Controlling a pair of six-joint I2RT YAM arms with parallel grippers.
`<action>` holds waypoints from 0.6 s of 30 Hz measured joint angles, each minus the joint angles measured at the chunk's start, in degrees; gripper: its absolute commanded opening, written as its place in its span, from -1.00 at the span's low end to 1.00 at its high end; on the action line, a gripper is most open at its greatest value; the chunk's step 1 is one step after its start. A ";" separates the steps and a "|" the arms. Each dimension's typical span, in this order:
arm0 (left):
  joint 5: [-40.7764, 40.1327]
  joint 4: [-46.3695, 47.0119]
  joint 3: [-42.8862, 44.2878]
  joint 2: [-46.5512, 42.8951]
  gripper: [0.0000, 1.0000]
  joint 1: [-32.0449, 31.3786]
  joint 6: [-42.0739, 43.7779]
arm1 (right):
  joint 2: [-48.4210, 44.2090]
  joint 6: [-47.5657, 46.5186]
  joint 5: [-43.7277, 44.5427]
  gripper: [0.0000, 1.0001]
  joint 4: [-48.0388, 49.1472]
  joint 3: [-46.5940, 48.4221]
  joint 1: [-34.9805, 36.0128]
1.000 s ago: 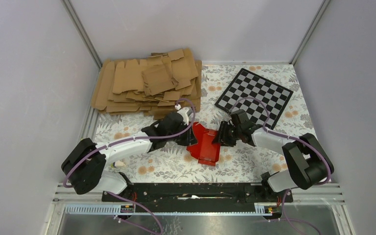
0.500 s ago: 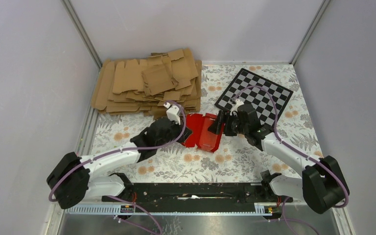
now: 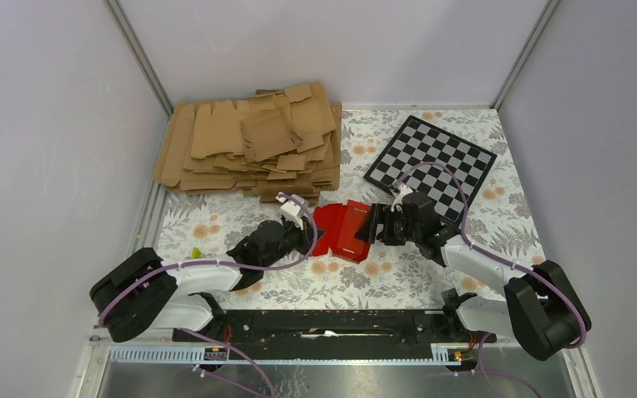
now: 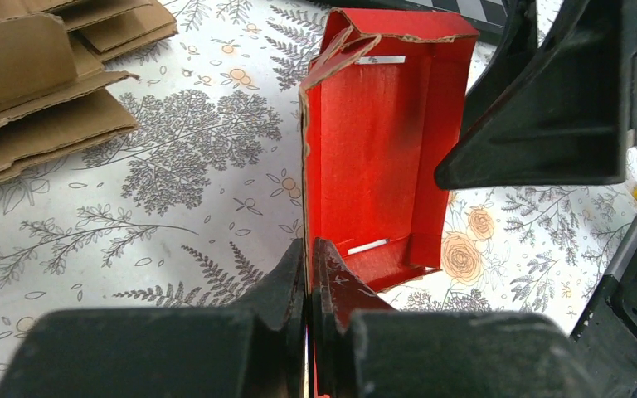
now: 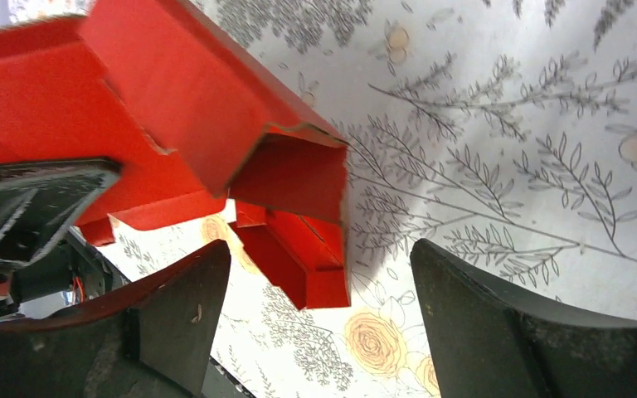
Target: Fold the paper box
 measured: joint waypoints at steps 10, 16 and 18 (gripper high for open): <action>-0.04 2.95 -0.02 1.86 -1.00 -1.77 1.53 | -0.81 0.83 -0.11 0.69 0.46 -3.61 0.00; 0.79 3.34 0.00 2.16 -1.00 -1.79 2.03 | -0.81 0.42 0.57 0.74 0.68 -3.61 0.00; 0.83 3.61 0.00 2.16 -1.00 -1.79 2.14 | -0.81 -0.39 1.11 0.76 0.98 -3.61 0.00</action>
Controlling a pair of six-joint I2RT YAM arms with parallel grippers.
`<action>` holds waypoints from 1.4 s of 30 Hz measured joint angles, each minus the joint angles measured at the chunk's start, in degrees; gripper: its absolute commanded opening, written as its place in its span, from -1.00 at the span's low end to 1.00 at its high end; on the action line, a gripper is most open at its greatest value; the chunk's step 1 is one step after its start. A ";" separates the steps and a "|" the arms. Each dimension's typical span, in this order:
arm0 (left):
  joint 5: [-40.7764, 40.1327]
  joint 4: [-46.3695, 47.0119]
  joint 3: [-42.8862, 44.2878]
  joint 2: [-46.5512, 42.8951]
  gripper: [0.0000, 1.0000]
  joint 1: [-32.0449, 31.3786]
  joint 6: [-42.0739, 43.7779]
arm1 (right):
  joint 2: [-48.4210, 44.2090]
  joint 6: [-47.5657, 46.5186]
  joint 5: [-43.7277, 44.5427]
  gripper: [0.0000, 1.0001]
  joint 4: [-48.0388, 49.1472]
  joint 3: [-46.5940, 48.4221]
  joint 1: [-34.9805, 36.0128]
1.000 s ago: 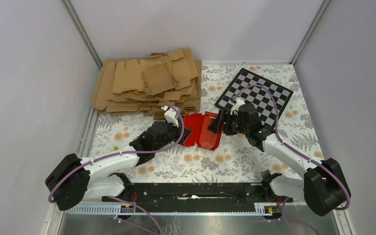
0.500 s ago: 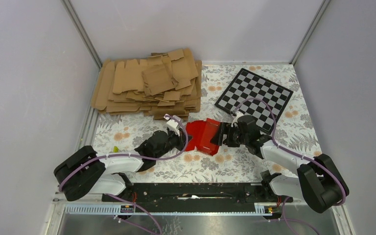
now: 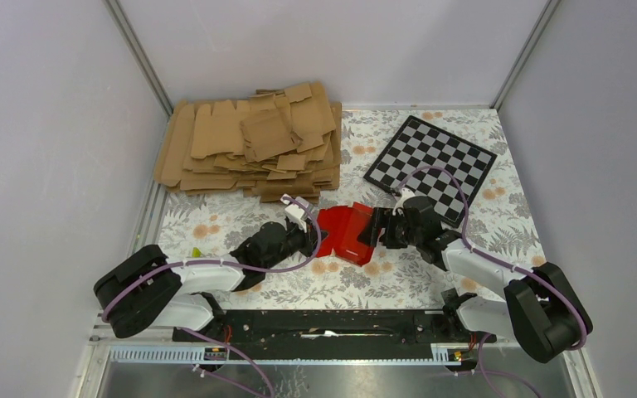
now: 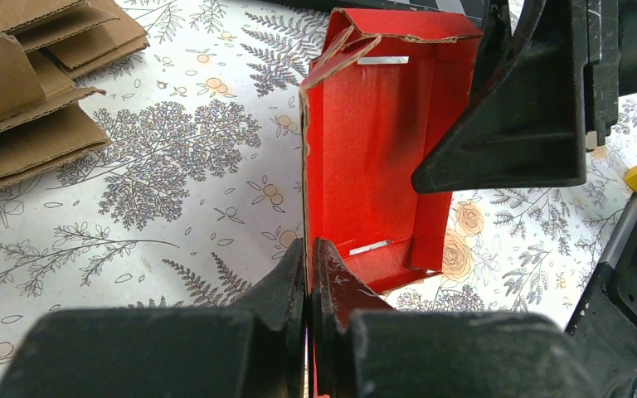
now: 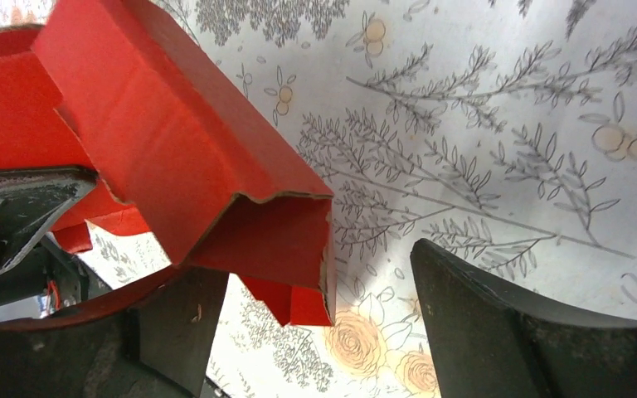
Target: Fold the paper box
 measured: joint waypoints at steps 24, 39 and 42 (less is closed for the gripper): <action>1.22 2.43 -0.39 -2.01 -0.06 -0.02 -0.04 | -15.21 -4.15 8.66 -1.00 7.15 -6.38 0.09; -2.40 -16.68 9.64 -14.05 0.98 -0.11 -1.05 | -17.66 -13.88 10.47 -1.00 1.97 -2.05 0.09; -7.58 -20.57 9.62 -19.02 0.98 -0.11 -2.25 | -18.88 -13.51 11.91 -1.00 1.97 -2.05 0.09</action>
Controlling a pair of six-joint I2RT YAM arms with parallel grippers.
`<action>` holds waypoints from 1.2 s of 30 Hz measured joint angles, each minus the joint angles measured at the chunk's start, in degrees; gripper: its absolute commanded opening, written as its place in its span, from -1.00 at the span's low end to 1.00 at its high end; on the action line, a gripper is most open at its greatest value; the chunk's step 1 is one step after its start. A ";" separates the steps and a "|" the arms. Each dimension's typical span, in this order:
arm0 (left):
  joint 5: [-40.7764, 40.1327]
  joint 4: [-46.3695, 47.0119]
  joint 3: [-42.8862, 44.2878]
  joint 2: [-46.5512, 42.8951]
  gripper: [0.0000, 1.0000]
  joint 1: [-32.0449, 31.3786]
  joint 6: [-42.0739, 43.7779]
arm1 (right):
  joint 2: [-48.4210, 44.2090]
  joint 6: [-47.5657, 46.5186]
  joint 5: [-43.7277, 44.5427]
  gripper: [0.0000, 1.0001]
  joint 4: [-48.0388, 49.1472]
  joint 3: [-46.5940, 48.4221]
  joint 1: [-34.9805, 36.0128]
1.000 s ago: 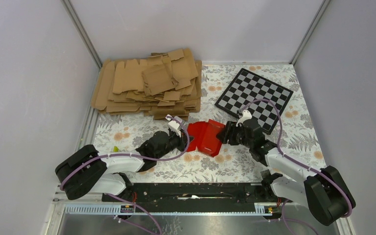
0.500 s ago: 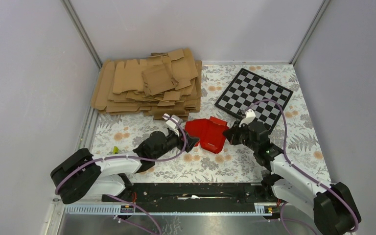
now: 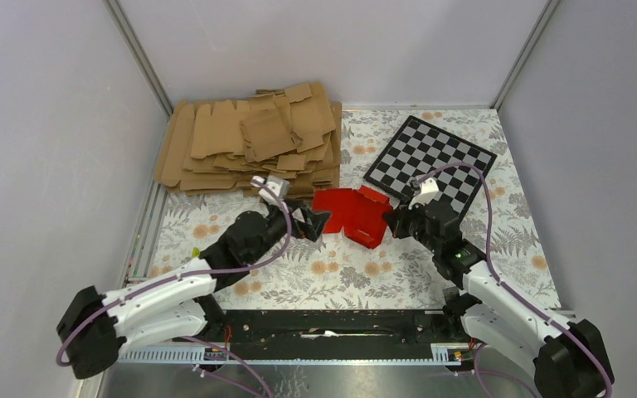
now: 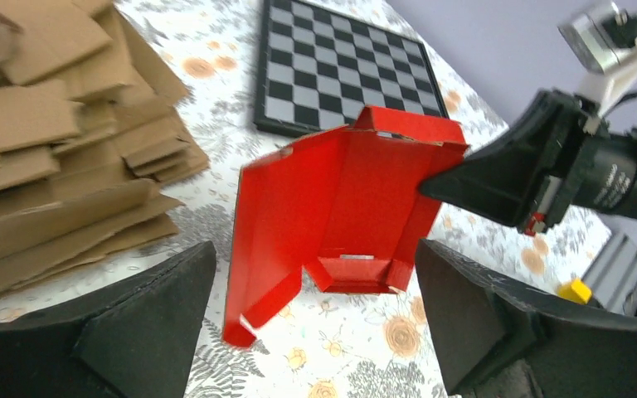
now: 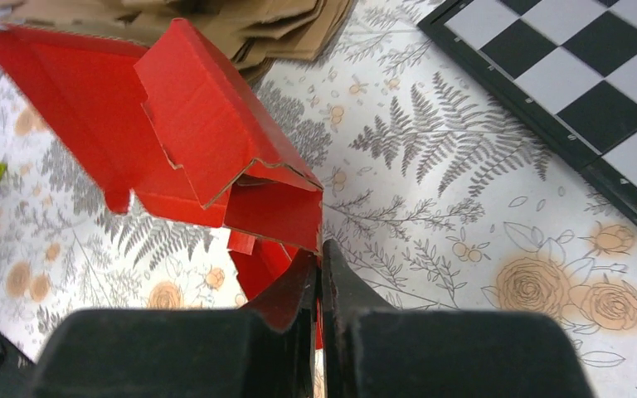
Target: Fold the paper box
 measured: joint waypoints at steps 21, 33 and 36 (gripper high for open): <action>0.17 -7.89 1.90 2.80 0.98 0.55 1.64 | -13.88 0.66 -2.89 -1.00 3.96 -6.38 0.00; 20.70 0.44 4.57 12.26 0.98 17.27 -2.95 | -13.33 0.52 -4.98 -1.00 3.89 -6.86 0.00; 25.33 2.93 4.72 14.67 0.84 17.44 -2.80 | -12.07 0.55 -5.75 -1.00 3.89 -6.86 0.00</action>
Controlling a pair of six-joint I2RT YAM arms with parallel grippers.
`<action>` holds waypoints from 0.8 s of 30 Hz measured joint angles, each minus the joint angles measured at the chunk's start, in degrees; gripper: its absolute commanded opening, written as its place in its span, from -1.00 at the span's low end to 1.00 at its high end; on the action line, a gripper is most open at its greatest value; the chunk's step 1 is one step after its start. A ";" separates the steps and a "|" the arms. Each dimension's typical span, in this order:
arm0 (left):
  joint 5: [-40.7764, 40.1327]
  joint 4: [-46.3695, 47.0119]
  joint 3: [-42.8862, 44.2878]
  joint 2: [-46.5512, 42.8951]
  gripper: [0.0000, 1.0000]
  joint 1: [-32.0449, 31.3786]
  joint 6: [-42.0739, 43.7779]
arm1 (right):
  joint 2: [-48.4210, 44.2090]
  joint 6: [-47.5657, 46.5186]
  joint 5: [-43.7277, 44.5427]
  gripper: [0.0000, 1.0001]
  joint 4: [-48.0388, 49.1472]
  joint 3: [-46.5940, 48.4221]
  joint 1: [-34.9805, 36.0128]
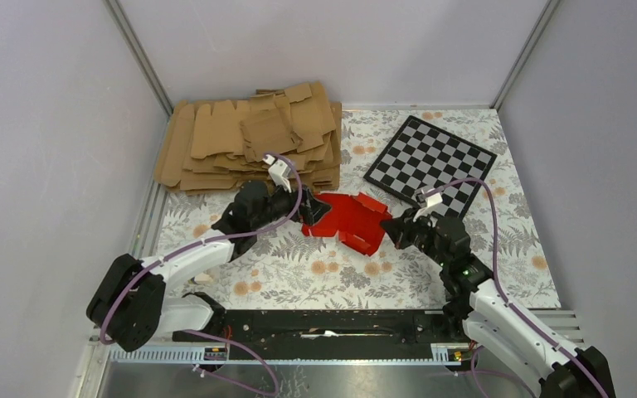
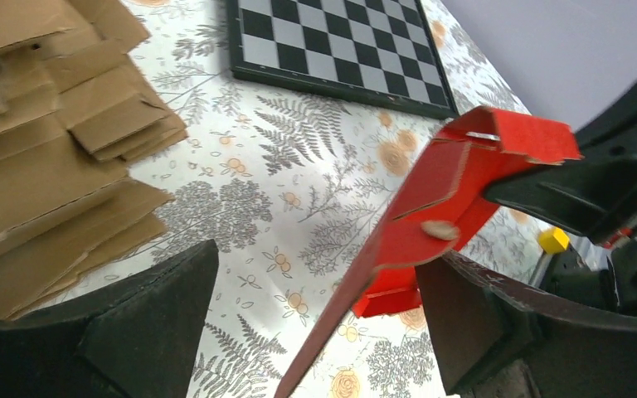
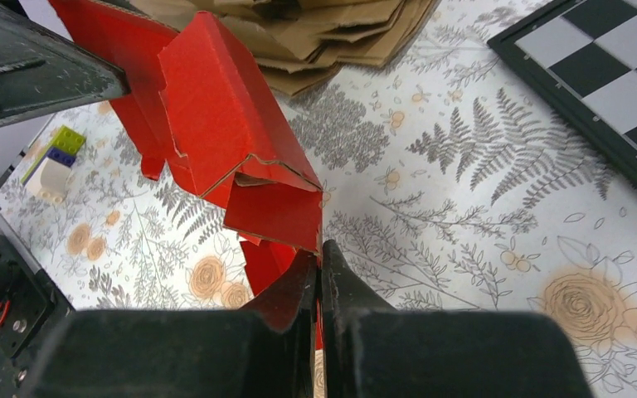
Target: Fold the paper box
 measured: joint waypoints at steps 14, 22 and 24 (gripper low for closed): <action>-0.76 -6.71 8.72 4.33 -0.28 -9.99 10.45 | 8.20 0.11 -2.43 -0.99 -0.04 2.25 0.02; -7.02 -11.98 8.74 4.63 -0.75 -11.69 13.77 | 11.32 -0.90 -2.45 -0.95 -0.02 4.31 0.02; -8.31 -12.52 8.74 4.63 -0.93 -12.04 14.14 | 11.47 -1.36 -2.43 -0.93 -0.04 4.44 0.02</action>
